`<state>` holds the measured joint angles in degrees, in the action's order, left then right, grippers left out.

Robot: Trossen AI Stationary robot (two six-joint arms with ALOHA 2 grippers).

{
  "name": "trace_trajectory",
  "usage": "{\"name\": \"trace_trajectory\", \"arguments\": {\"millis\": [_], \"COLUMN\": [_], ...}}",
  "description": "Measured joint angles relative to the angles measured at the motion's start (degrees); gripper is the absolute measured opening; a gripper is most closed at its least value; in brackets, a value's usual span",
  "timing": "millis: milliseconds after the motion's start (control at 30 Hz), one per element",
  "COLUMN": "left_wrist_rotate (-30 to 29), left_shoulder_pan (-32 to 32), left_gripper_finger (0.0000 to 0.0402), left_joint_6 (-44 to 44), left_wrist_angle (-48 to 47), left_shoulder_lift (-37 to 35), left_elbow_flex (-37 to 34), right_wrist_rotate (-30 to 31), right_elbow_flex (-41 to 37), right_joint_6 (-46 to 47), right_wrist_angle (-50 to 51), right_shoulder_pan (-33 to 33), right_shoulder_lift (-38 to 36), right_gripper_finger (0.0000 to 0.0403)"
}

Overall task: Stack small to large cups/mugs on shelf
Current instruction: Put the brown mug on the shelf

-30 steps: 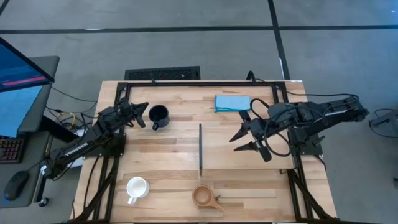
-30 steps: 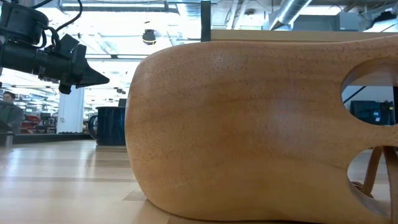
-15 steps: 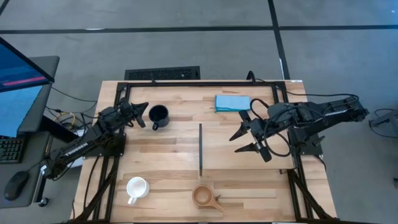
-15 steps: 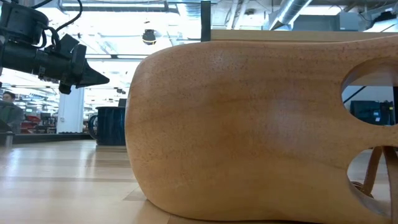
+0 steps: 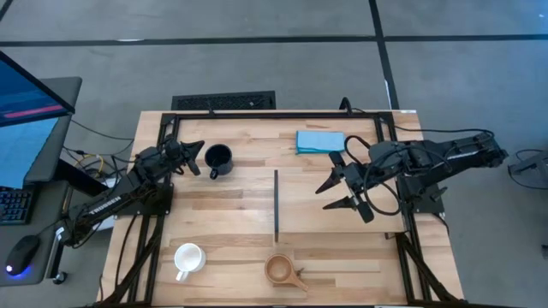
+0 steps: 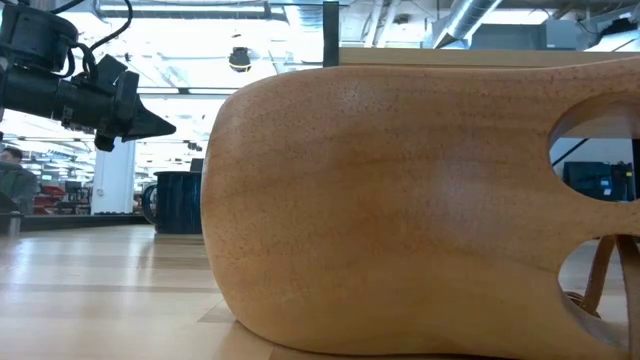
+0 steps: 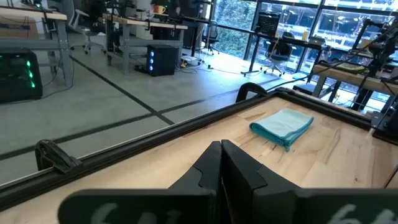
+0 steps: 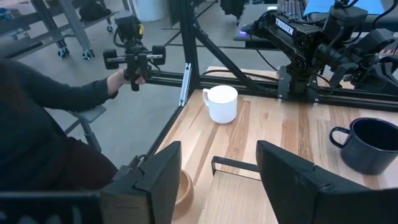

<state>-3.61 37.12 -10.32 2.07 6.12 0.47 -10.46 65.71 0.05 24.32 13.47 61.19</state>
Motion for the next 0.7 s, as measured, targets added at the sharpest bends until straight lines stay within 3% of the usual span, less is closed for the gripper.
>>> {"name": "trace_trajectory", "arguments": {"millis": [400,700], "left_wrist_rotate": [0.0,0.0], "left_shoulder_pan": [0.0,0.0], "left_gripper_finger": [0.0,0.0], "left_joint_6": [0.0,0.0], "left_wrist_angle": [0.0,0.0], "left_shoulder_lift": [0.0,0.0], "left_elbow_flex": [0.0,0.0], "right_wrist_rotate": [0.5,9.3], "right_elbow_flex": [0.0,0.0], "right_joint_6": [-3.5,-3.5], "right_wrist_angle": [0.0,0.0], "right_shoulder_pan": [0.0,0.0], "right_shoulder_lift": [0.0,0.0], "right_gripper_finger": [0.0232,0.0232]}}
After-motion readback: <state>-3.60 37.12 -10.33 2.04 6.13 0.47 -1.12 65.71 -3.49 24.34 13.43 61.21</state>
